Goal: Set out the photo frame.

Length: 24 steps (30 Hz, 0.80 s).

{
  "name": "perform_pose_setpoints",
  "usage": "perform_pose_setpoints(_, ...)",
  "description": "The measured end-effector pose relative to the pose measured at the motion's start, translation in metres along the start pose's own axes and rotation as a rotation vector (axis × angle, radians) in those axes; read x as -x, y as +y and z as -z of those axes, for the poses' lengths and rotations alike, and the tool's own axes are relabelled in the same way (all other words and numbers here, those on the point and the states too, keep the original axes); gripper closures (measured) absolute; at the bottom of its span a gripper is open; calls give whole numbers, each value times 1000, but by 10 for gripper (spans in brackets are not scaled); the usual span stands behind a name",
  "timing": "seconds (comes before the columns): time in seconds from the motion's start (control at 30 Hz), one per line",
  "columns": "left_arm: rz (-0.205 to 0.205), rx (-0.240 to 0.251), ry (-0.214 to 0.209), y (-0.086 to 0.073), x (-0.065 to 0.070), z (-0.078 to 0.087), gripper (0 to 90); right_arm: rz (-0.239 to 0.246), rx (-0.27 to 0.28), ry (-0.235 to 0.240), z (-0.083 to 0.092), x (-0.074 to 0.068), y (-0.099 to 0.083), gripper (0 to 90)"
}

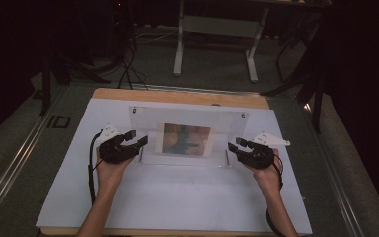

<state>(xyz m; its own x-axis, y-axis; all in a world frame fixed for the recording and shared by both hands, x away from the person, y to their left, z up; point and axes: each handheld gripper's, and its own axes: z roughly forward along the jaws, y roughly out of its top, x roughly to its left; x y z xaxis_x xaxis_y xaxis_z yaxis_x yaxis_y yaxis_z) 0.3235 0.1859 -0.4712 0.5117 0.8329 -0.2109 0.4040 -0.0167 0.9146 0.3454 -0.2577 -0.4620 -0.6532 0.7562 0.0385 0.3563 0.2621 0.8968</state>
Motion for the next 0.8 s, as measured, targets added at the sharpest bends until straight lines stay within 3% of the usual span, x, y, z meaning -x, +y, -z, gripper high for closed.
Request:
perform_pose_setpoints(0.47,12,36,3,8,-7,15,463,6,-5,26,7,3,4,557)
perform_pose_setpoints(0.8,23,33,-8,14,-13,23,464,0,-4,30,19,11,7,552)
